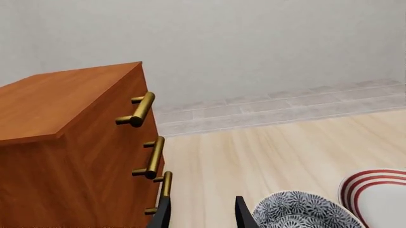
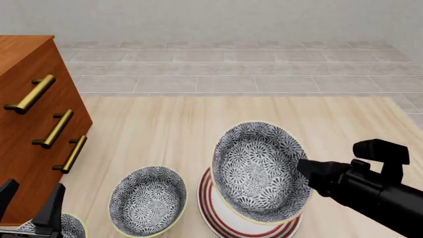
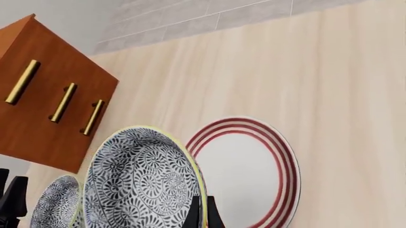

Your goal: Pick up the bowl and put it in the front on the plate.

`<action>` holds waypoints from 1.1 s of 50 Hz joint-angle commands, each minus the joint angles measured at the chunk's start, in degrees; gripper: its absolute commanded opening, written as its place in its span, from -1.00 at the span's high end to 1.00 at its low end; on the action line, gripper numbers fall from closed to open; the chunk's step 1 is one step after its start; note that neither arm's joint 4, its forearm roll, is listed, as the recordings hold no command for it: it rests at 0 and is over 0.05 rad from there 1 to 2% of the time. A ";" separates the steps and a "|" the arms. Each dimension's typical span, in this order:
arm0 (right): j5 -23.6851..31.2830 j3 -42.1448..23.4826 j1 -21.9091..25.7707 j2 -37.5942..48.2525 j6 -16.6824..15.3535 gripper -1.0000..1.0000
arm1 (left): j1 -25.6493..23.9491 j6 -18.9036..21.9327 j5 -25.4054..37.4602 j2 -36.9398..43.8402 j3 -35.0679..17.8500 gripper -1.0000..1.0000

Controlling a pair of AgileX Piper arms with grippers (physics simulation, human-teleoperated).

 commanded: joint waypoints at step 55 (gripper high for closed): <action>-18.66 17.82 -0.45 5.27 4.12 1.00 | 0.14 -0.16 0.06 0.00 0.00 -1.00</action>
